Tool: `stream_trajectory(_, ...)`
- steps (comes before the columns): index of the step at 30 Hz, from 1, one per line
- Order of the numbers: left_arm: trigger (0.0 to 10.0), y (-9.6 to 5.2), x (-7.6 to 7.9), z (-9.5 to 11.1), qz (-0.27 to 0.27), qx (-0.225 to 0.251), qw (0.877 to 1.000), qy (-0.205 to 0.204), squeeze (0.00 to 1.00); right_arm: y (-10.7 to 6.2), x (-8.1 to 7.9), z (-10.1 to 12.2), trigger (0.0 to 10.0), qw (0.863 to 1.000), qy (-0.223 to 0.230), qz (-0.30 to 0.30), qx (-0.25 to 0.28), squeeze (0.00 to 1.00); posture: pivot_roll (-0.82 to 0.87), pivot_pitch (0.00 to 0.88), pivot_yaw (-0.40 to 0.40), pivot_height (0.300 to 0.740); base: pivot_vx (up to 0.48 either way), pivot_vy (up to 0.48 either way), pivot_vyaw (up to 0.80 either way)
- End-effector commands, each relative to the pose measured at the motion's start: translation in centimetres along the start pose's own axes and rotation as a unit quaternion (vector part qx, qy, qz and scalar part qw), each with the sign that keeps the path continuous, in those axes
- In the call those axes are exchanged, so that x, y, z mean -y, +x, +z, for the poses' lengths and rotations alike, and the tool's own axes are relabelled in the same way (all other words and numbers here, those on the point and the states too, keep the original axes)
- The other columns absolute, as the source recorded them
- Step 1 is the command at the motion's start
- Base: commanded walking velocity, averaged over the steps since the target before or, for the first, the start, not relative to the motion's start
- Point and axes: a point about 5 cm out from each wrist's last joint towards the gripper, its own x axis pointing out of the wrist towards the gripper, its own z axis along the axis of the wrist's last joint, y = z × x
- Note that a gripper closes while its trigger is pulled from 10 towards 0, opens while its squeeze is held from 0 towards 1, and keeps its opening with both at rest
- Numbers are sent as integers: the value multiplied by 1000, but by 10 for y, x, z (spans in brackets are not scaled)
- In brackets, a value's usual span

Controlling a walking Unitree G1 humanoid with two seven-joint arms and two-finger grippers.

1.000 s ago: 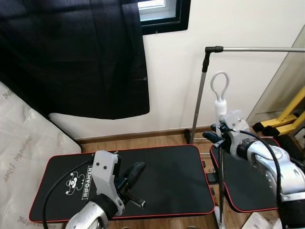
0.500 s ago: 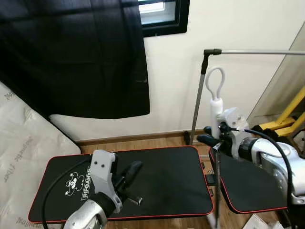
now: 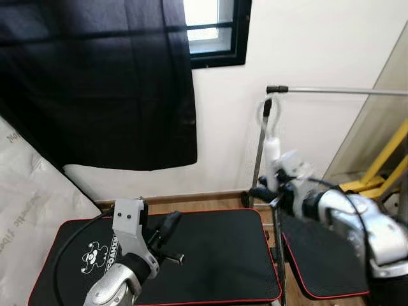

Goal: Sweep floor

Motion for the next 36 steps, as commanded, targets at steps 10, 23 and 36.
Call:
stream_trajectory(10, 10000, 2, -5, -1, 7, -7, 1000, 10, 0, 8, -6, 5, 10000, 999, 15, -20, 23, 0, -101, 0, -23, 740, 0, 0, -240)
stream_trajectory(23, 10000, 2, -4, -1, 10, -5, 1000, 10, 0, 11, -7, 7, 10000, 999, 15, -23, 26, 0, -100, 0, -29, 740, 0, 0, -62)
stream_trajectory(36, 10000, 3, -4, -1, 10, -5, 1000, 13, 0, 14, 0, 6, 10000, 998, -18, -63, 23, 0, -98, 0, -29, 740, 0, 0, 0)
